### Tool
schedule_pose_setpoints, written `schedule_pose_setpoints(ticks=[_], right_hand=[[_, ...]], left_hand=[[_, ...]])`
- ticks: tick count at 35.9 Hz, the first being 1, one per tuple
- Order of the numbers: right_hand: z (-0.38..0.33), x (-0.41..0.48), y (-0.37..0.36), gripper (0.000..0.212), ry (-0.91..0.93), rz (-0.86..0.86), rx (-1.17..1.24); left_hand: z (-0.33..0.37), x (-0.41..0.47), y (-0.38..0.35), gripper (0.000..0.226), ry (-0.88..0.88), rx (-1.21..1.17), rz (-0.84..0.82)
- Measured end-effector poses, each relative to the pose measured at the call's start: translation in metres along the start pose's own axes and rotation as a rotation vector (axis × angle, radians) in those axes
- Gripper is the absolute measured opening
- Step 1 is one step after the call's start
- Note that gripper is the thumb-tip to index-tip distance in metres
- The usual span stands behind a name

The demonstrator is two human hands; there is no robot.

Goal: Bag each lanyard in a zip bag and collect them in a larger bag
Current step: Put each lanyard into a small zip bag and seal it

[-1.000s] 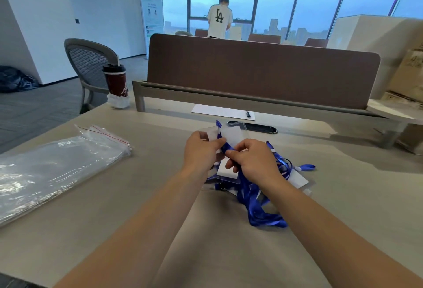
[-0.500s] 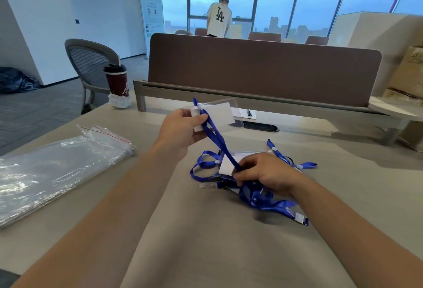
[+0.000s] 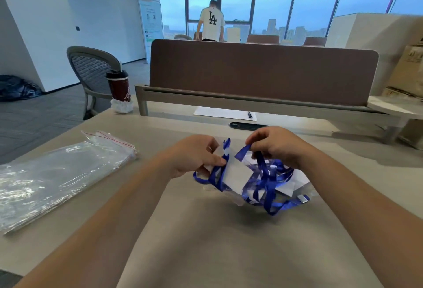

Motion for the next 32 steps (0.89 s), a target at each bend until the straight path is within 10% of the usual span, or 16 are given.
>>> schedule_pose_setpoints(ticks=[13, 22, 32], right_hand=[[-0.029, 0.0, 0.017, 0.014, 0.096, 0.241, -0.035], [-0.049, -0.003, -0.002, 0.028, 0.151, 0.087, 0.083], [-0.034, -0.006, -0.052, 0.014, 0.048, -0.121, 0.232]], left_hand=[[-0.018, 0.018, 0.005, 0.032, -0.071, -0.079, 0.256], [-0.013, 0.009, 0.059, 0.015, -0.169, -0.289, 0.692], [-0.025, 0.006, 0.069, 0.022, -0.134, -0.726, 0.754]])
Point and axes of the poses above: each hand's wrist, its own x-axis towards the middle knuckle, its own y-axis out of the back of the hand, z = x × y, the point moved 9 cm from there along x, towards the middle knuckle, and after that the axes turned 13 degrees about -x, right-handed, at the moved point
